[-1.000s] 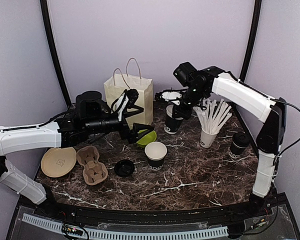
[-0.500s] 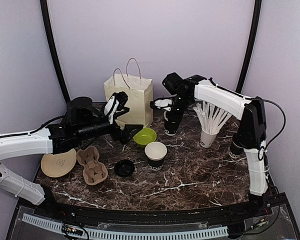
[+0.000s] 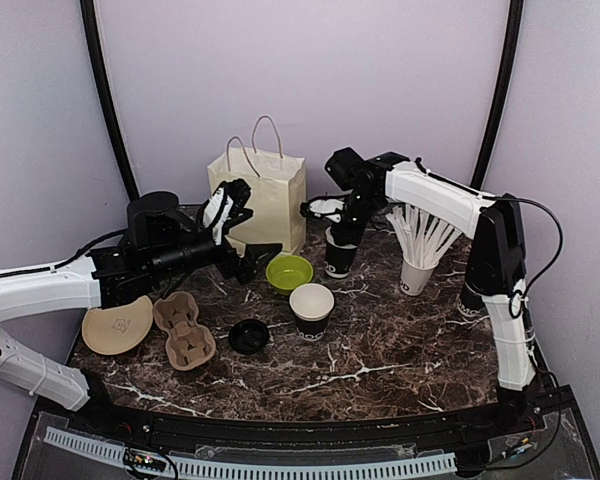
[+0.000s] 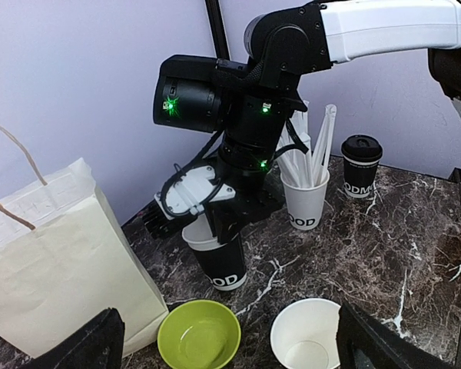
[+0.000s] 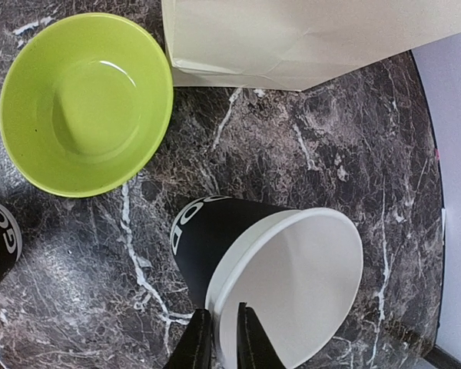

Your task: Pack the takeout coffee

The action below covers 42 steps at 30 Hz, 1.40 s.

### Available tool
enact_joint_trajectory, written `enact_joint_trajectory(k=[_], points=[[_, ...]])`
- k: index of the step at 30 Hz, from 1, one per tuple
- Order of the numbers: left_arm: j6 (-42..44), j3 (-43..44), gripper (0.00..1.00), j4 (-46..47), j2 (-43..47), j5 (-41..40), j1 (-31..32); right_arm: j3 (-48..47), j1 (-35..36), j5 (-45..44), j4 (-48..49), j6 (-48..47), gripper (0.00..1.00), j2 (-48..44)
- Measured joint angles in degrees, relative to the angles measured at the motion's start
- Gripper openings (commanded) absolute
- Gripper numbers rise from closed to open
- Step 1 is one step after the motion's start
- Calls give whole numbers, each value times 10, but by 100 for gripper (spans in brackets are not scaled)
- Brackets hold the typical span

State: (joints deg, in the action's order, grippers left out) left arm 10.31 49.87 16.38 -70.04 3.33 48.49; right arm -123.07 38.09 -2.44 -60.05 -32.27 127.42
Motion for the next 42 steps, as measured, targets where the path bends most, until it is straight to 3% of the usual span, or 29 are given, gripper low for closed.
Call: enact_joint_trajectory(k=[12,18,22,30,33,42], points=[[5,0,99,-9,-2,-29,0,0,-5,45,-16,7,34,-13],[-76,65,80,-141,-12,-114,0,9,-5,95,-32,11,37,-77],[-143,113,71,-256,-21,-132,-1,67,-5,130,-30,12,38,-156],[-236,77,62,-389,-61,-61,-1,185,-5,223,-26,-2,39,-297],[-243,55,52,-405,-79,-24,0,199,-5,245,-24,-5,38,-314],[-228,54,45,-419,-188,45,30,218,-5,250,-16,-11,38,-317]])
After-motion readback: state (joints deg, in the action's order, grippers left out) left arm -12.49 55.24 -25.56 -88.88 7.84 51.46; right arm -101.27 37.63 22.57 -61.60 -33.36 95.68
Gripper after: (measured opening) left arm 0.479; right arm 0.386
